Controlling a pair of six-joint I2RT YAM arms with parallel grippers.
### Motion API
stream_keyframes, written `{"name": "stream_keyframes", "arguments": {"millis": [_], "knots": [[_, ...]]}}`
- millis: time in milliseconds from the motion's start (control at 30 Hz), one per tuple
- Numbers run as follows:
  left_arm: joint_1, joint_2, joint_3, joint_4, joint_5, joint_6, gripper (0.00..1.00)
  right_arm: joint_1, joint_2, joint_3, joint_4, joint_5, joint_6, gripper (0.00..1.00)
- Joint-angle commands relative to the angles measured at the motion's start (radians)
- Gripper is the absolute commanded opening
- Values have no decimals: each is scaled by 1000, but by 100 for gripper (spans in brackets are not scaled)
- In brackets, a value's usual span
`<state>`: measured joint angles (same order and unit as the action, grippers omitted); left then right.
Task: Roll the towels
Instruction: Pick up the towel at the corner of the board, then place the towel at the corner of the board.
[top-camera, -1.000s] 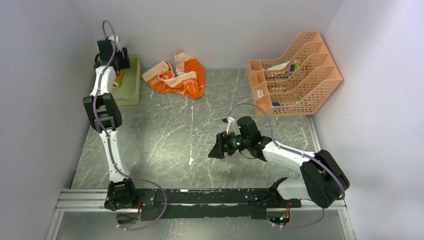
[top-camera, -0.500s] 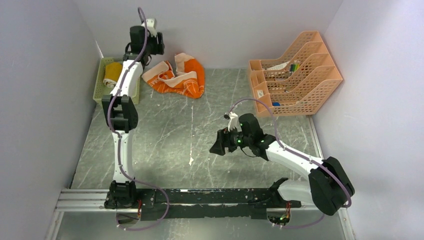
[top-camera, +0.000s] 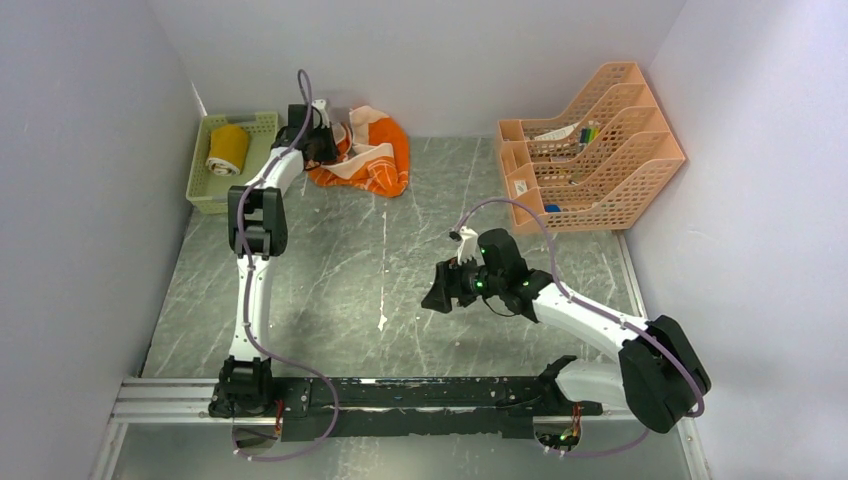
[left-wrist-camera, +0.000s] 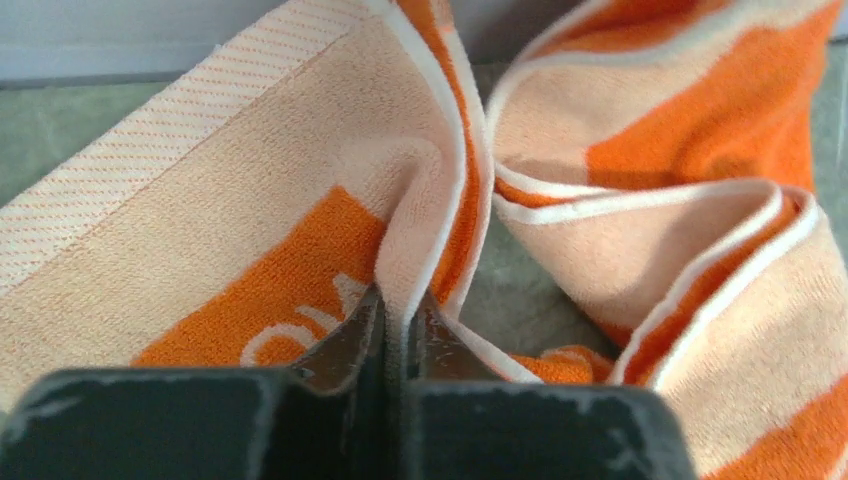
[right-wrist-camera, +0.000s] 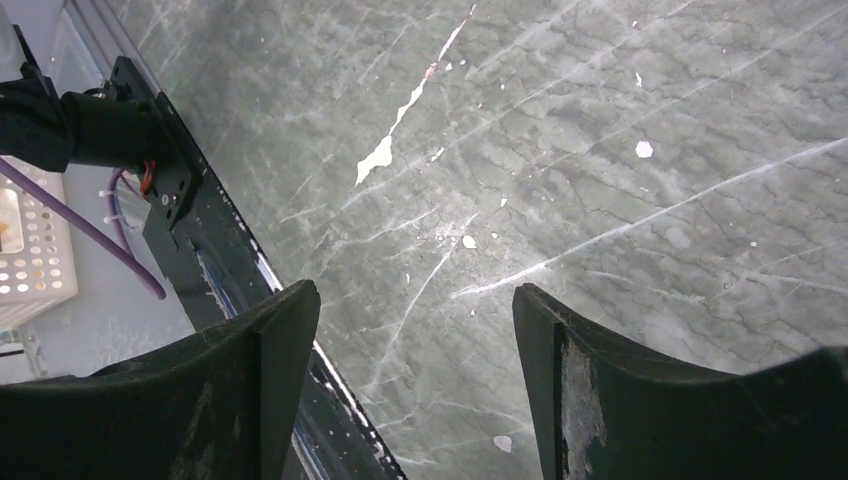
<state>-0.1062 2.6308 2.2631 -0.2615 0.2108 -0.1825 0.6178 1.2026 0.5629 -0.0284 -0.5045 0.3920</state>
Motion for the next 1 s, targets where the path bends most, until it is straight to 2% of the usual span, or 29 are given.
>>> {"name": "stream_keyframes", "arguments": {"millis": [0,33,167,367,533,600,633,667,700,733,767,800,833,967], "knots": [[-7,-37,-7,-35,200,-14,7,7,-29,32,-22,12,6,72],[-7,-83,-29,-39,223,-2,7,9,-34,35,-28,13,5,72],[-18,-513,-393,191,198,-49,7,10,-67,46,-62,48,-13,72],[-79,-1064,-617,175,71,-77,7,11,-96,107,-73,99,-41,72],[-111,-1524,-987,155,-61,-158,7,14,-110,179,-22,158,-40,72],[-112,-1675,-1108,77,-155,-194,8,15,-110,196,4,186,-34,72],[-111,-1731,-1159,27,-207,-196,15,15,-109,195,21,196,-33,72],[-110,-1779,-1217,-17,-266,-199,31,16,-109,186,37,209,-29,72],[-110,-1813,-1269,-55,-313,-198,51,17,-110,171,63,219,-24,73],[-110,-1837,-1311,-100,-356,-197,60,19,-110,149,96,226,-17,75],[-110,-1856,-1350,-130,-383,-196,69,19,-110,124,130,234,-6,80],[-109,-1865,-1380,-152,-399,-197,78,20,-109,99,167,239,8,96],[-109,-1872,-1406,-164,-407,-200,81,20,-103,71,209,240,26,100],[-104,-1851,-1442,-191,-446,-188,85,47,-41,21,320,191,42,100]]}}
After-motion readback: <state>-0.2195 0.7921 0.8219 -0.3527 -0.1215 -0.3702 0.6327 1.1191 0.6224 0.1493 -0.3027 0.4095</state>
